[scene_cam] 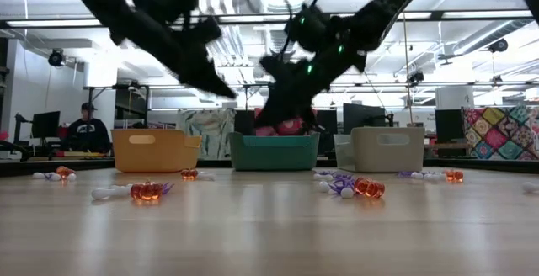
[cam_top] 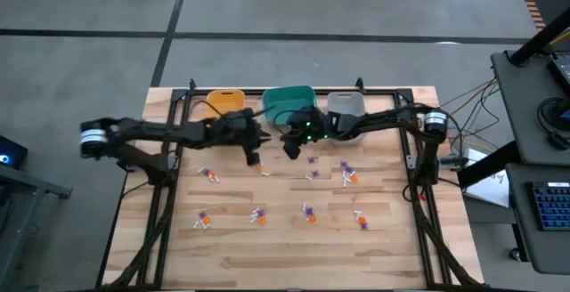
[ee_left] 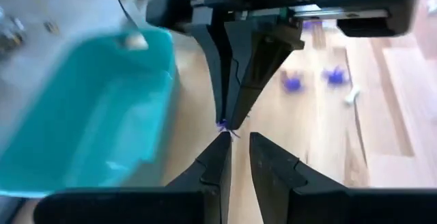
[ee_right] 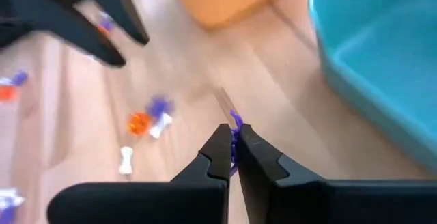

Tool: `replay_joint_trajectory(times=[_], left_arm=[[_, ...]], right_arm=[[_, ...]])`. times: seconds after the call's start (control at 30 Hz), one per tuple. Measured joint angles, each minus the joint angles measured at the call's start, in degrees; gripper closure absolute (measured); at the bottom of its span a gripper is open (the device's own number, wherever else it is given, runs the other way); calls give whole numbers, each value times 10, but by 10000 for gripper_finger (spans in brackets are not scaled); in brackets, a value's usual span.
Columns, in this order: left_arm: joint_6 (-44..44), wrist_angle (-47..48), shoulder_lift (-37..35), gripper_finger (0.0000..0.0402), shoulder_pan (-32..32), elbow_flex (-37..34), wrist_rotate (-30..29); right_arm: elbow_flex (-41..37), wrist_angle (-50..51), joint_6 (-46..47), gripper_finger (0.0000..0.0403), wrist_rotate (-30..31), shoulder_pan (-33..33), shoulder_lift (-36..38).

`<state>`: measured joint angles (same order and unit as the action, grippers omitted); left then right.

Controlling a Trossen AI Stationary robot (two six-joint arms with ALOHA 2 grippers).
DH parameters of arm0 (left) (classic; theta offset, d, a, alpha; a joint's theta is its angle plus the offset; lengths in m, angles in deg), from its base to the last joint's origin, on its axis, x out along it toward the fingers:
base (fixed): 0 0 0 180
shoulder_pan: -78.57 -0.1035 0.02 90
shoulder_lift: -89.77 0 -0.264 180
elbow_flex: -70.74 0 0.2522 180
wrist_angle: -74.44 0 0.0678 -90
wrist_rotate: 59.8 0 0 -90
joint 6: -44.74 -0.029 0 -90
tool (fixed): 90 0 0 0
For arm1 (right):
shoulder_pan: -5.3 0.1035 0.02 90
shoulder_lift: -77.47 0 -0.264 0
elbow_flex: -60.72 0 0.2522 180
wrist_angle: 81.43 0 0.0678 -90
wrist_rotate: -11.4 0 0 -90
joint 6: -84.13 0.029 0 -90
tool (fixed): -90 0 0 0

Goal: Sort Halloween decoration
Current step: Put the violet spider toy into the green bin

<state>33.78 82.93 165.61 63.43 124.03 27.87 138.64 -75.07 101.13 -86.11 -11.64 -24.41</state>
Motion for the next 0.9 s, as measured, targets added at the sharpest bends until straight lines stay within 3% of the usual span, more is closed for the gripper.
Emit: replay_joint_trajectory(times=[0.2, 0.4, 0.67, 0.9], left_arm=[[-56, 34, -112, 365, -37, 1, -1], [-78, 43, -166, 365, -99, 1, -1], [-78, 62, -157, 365, -184, 1, -1], [-65, 69, -136, 365, -208, 1, -1]], right_arm=[[0, 15, -41, 394, 0, -32, 65], [28, 30, -89, 394, 1, -73, 77], [105, 57, -174, 394, 1, -112, 13], [199, 129, -227, 394, 1, -124, -79]])
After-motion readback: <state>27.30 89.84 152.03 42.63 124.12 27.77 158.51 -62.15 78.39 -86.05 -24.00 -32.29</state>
